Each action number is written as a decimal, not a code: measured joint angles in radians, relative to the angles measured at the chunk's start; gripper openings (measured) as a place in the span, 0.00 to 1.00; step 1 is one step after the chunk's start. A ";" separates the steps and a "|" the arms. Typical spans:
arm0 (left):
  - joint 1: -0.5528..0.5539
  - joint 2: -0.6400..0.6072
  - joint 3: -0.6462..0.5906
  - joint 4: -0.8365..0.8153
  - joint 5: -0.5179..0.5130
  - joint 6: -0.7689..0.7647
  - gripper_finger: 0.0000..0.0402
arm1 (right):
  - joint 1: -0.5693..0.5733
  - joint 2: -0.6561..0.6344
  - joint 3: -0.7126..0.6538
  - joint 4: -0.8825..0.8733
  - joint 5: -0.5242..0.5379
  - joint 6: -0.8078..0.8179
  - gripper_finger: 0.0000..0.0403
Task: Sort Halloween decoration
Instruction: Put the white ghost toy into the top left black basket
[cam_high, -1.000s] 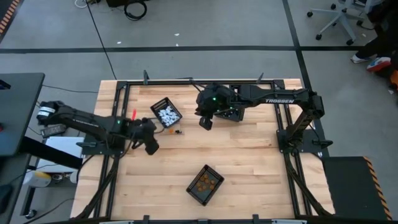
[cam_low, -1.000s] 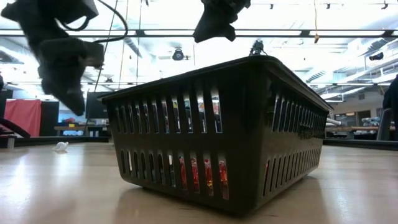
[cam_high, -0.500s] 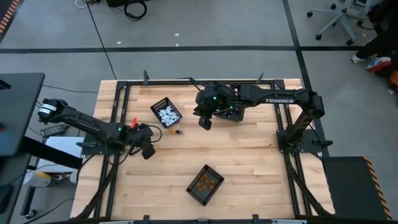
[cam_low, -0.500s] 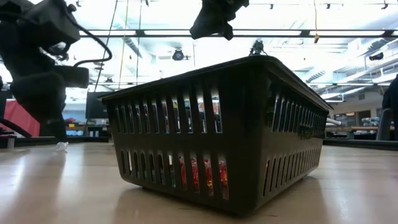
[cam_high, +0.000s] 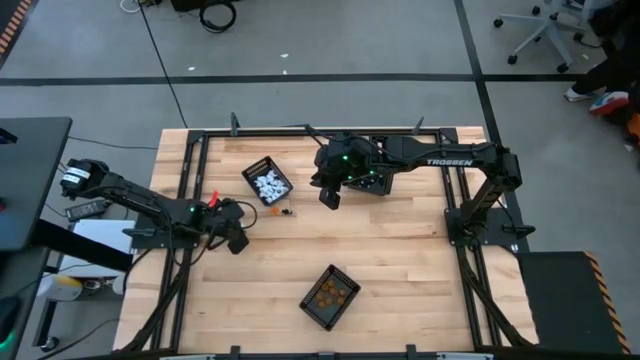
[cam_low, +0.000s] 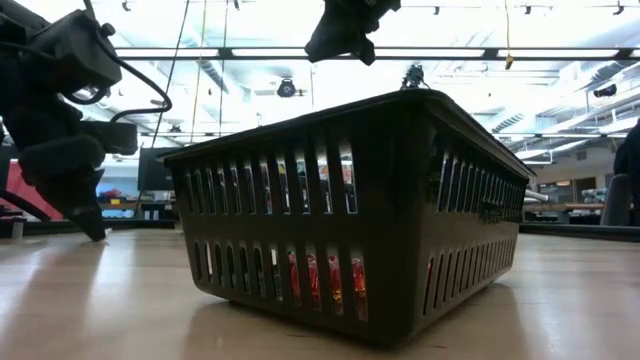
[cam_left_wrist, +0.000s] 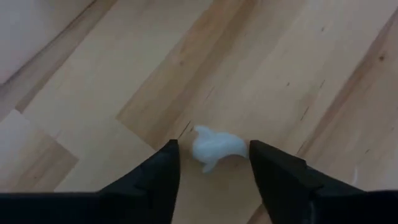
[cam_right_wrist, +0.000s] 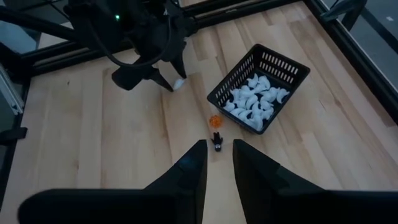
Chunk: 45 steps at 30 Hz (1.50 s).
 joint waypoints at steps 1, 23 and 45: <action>0.000 0.000 0.000 -0.001 0.000 -0.004 0.48 | -0.001 0.000 0.000 0.000 0.000 0.000 0.21; 0.000 0.003 0.040 0.037 0.054 -0.079 0.25 | -0.005 -0.003 0.000 -0.013 0.026 0.001 0.21; 0.000 0.003 0.041 0.139 0.018 0.138 0.50 | -0.003 -0.004 0.000 -0.016 -0.026 0.006 0.21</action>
